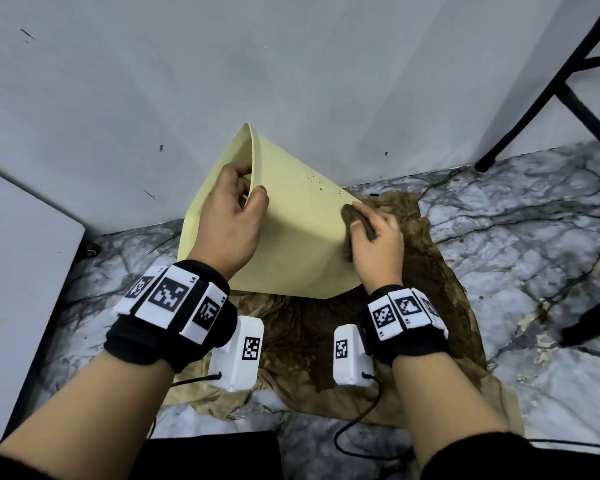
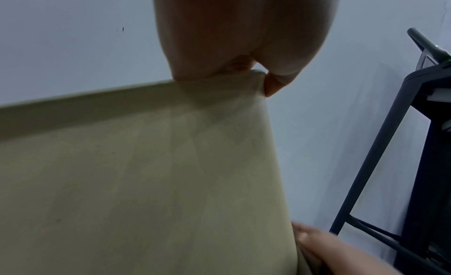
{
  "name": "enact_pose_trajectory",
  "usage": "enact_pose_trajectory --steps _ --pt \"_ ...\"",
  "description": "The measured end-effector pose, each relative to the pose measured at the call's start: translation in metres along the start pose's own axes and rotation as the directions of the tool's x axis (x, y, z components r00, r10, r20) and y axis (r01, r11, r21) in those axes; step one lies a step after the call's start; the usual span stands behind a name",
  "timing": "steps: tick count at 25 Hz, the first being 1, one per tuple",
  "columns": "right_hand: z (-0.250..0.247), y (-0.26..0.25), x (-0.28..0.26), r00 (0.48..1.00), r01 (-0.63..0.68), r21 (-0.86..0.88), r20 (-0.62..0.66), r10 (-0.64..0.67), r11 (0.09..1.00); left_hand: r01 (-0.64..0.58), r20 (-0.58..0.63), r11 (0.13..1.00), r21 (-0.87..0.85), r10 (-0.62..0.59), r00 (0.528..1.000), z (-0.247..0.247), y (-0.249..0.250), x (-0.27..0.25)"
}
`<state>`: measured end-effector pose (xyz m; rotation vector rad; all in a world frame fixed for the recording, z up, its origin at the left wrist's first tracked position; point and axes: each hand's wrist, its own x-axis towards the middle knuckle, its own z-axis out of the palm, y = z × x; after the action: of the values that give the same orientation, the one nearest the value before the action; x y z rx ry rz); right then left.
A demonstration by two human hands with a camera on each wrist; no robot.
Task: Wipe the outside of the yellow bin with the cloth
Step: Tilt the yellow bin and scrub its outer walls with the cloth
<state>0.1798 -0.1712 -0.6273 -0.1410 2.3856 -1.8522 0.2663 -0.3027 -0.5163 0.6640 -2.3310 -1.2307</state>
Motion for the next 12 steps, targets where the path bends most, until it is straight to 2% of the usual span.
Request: enact_pose_trajectory --steps 5,9,12 --pt "-0.015 0.036 0.009 0.978 -0.203 -0.013 -0.041 0.202 0.979 0.013 0.056 1.000 -0.013 -0.012 0.998 -0.001 0.004 -0.001" --pt "-0.016 0.039 0.006 0.978 -0.202 -0.001 -0.056 0.201 0.979 0.039 0.143 0.998 0.055 -0.047 0.989 -0.003 0.014 0.001" --pt "-0.016 0.037 0.002 0.981 -0.177 0.011 -0.079 0.177 0.984 0.094 0.069 0.995 -0.015 -0.093 0.993 -0.006 0.016 0.005"
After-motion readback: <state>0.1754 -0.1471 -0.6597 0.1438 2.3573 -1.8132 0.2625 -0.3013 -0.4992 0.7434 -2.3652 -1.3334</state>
